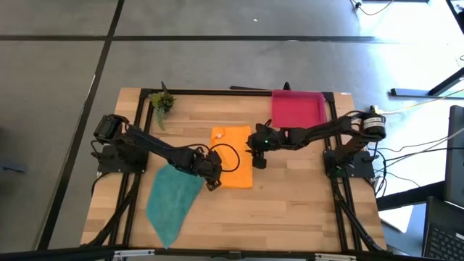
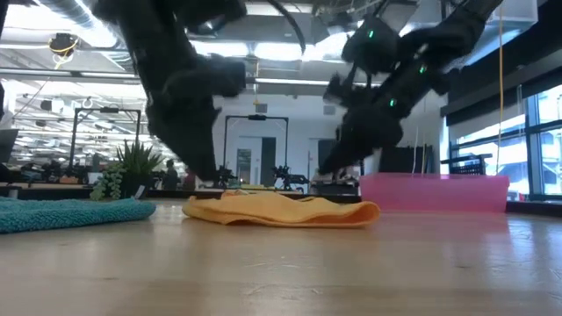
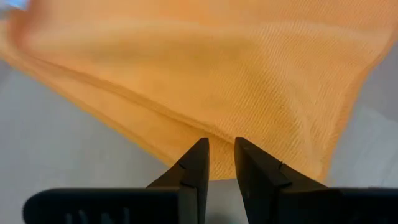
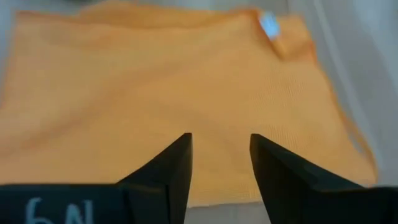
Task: Roll microfiber towels into tight, uniform cylinder then place into a basket
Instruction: Fold the orange microfiber towel
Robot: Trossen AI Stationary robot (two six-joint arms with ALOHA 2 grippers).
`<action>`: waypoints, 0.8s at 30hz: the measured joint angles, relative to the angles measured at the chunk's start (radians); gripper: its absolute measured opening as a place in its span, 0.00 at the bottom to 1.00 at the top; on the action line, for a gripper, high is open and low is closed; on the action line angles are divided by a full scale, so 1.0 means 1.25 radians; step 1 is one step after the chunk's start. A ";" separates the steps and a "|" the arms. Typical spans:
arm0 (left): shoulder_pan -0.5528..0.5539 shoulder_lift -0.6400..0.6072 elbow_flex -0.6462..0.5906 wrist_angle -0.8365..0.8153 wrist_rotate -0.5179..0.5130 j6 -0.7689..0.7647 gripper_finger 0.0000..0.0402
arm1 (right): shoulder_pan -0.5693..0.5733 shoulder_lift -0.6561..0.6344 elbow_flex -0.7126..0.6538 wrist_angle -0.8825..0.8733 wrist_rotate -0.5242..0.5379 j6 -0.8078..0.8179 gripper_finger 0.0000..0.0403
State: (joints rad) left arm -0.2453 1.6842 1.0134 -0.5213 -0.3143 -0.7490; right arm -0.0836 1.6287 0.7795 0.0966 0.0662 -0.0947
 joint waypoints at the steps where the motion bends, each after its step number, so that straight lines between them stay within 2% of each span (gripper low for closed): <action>1: -0.005 -0.006 0.008 -0.011 -0.010 0.000 0.17 | 0.010 -0.017 0.000 -0.011 0.000 -0.012 0.40; 10: -0.086 -0.029 0.041 -0.035 -0.055 0.021 0.17 | 0.190 -0.040 0.000 -0.097 -0.013 -0.208 0.40; 14: -0.132 -0.030 0.041 -0.035 -0.094 -0.004 0.17 | 0.257 -0.040 0.000 -0.102 -0.013 -0.244 0.40; 18: -0.173 -0.034 0.041 -0.032 -0.122 -0.027 0.17 | 0.289 -0.029 -0.002 -0.087 -0.013 -0.243 0.40; 24: -0.206 -0.034 0.041 -0.030 -0.158 -0.036 0.17 | 0.298 0.043 -0.011 -0.046 -0.011 -0.231 0.40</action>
State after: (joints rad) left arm -0.5032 1.6417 1.0645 -0.5587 -0.5120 -0.7940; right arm 0.2886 1.6819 0.7654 0.0390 0.0521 -0.3840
